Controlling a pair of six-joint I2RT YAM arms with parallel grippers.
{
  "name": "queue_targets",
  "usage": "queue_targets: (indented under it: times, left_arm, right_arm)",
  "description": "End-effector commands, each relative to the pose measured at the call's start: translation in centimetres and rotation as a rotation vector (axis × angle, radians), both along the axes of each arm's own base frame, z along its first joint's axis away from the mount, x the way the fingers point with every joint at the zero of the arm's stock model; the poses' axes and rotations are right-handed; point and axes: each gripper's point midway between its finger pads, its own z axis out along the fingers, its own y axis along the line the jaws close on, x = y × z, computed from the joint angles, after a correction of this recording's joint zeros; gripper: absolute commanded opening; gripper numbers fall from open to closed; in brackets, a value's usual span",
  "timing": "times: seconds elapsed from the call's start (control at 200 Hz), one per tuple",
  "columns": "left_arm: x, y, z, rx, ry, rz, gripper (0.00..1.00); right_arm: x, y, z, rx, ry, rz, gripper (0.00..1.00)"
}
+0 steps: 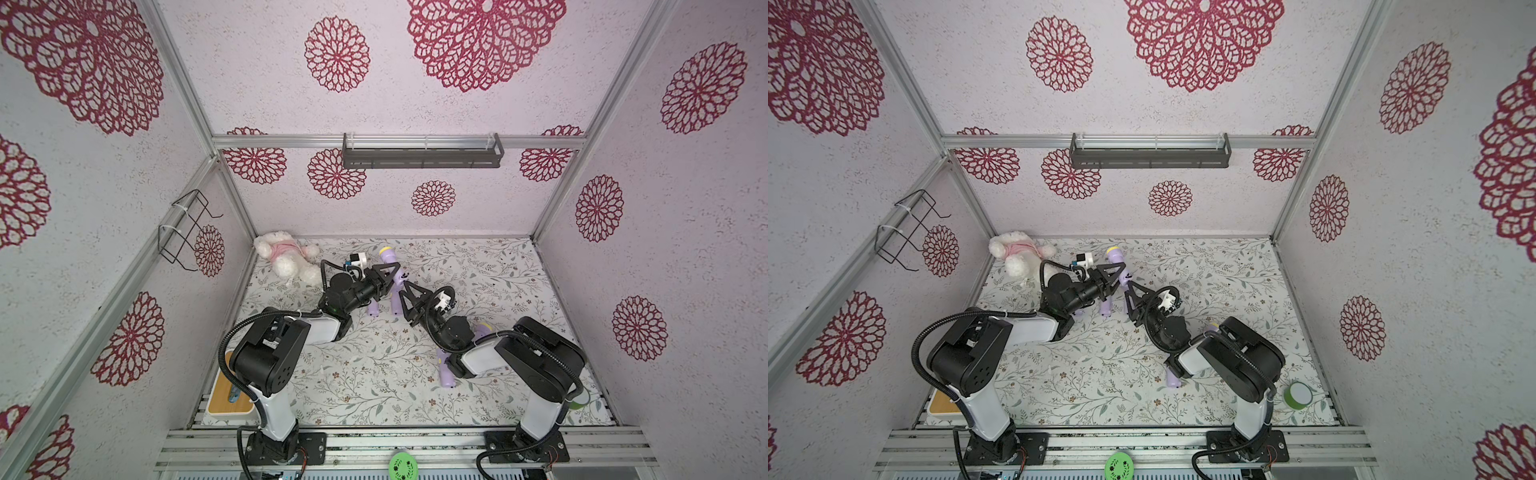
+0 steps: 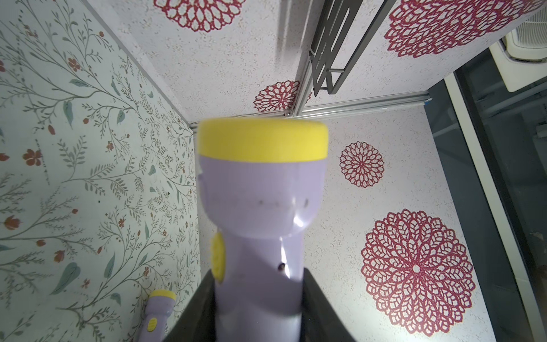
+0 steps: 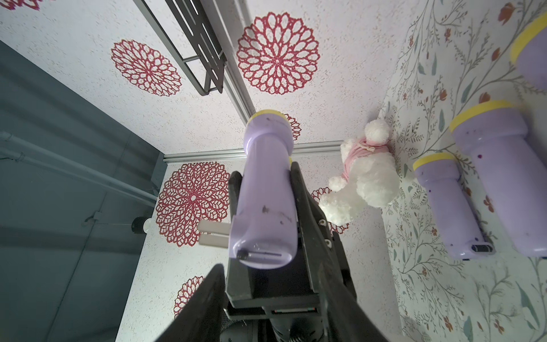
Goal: Close the plug at the bottom of the flashlight
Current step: Close the plug of the flashlight.
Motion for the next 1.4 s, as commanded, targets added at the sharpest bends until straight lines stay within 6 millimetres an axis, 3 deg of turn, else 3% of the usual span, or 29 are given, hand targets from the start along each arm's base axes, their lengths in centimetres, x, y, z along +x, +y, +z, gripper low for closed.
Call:
queue_targets:
  times: [0.0, 0.741, 1.391]
  left_arm:
    - [-0.46, -0.54, 0.85, -0.029, -0.038, -0.02, 0.0]
    - [-0.57, -0.62, 1.25, -0.053, -0.049, -0.023, 0.0]
    - [-1.0, -1.18, 1.48, -0.065, -0.06, -0.041, 0.0]
  right_arm:
    - [-0.34, -0.42, 3.5, 0.109, -0.087, -0.01, 0.5]
    - [-0.36, -0.77, 3.55, 0.113, -0.084, -0.026, 0.41]
    - [-0.21, -0.92, 3.43, 0.115, -0.079, -0.038, 0.4]
